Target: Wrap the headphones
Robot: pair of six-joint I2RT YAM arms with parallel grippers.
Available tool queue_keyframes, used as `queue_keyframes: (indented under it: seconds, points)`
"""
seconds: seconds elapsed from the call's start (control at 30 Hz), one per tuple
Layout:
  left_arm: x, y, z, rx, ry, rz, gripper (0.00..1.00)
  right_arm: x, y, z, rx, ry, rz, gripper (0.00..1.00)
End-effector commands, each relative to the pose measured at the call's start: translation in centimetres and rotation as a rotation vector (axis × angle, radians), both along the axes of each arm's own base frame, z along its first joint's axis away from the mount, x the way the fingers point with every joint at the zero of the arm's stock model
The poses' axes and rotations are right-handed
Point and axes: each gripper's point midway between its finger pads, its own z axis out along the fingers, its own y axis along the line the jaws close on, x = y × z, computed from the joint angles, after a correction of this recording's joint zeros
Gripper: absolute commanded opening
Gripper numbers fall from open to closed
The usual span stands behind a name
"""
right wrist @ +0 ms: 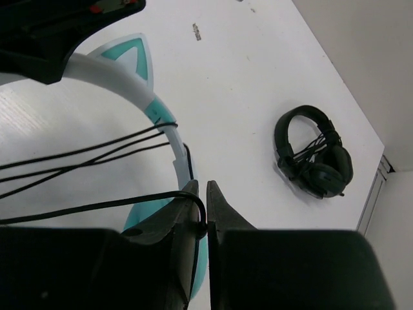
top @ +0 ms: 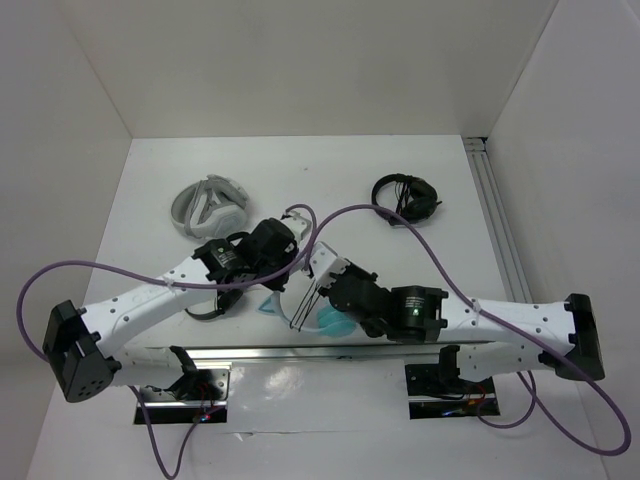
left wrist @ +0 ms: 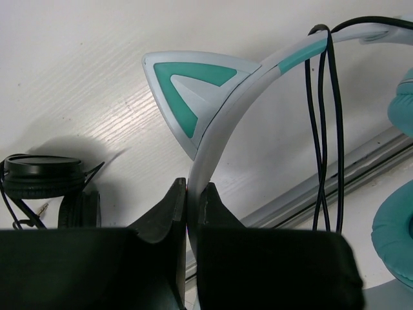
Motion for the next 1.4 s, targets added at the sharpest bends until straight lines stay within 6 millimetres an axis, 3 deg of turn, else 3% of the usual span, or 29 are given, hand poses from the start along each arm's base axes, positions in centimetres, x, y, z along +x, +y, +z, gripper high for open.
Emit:
queue_keyframes:
  seconds: [0.0, 0.33, 0.63, 0.9, 0.97, 1.03, 1.27, 1.33, 1.37]
  points:
    - [-2.5, -0.2, 0.1, 0.003, 0.028, -0.122, 0.0, 2.4, -0.9, 2.9, 0.096, -0.073, -0.076, 0.17]
    - [-3.0, -0.6, 0.1, -0.004, 0.024, -0.154, 0.0, 5.2, -1.1, 1.7, 0.083, -0.029, -0.097, 0.25]
    - [-2.8, 0.0, 0.9, -0.007, -0.006, -0.127, 0.0, 6.4, -1.2, -1.9, 0.059, 0.07, -0.085, 0.28]
    - [-2.8, 0.2, 1.9, -0.028, -0.027, -0.114, 0.0, 7.5, -1.3, -2.2, 0.119, 0.12, -0.072, 0.34]
    - [-2.8, 0.2, 1.9, -0.033, -0.024, -0.107, 0.0, 7.8, -1.1, -2.2, 0.132, 0.133, -0.07, 0.37]
    - [-2.7, 0.0, 1.9, -0.03, -0.022, -0.107, 0.0, 8.0, -1.0, -2.7, 0.132, 0.154, -0.059, 0.47]
    - [-2.1, 0.2, 1.7, -0.023, -0.016, -0.087, 0.0, 9.4, -1.1, -3.0, 0.13, 0.197, -0.078, 0.55]
    - [-1.6, 0.6, 2.0, -0.022, -0.02, -0.047, 0.0, 9.4, -1.3, -3.2, 0.128, 0.209, -0.077, 0.61]
    - [-1.2, 0.9, 1.7, -0.014, -0.013, -0.032, 0.0, 9.8, -1.5, -3.2, 0.127, 0.219, -0.084, 0.69]
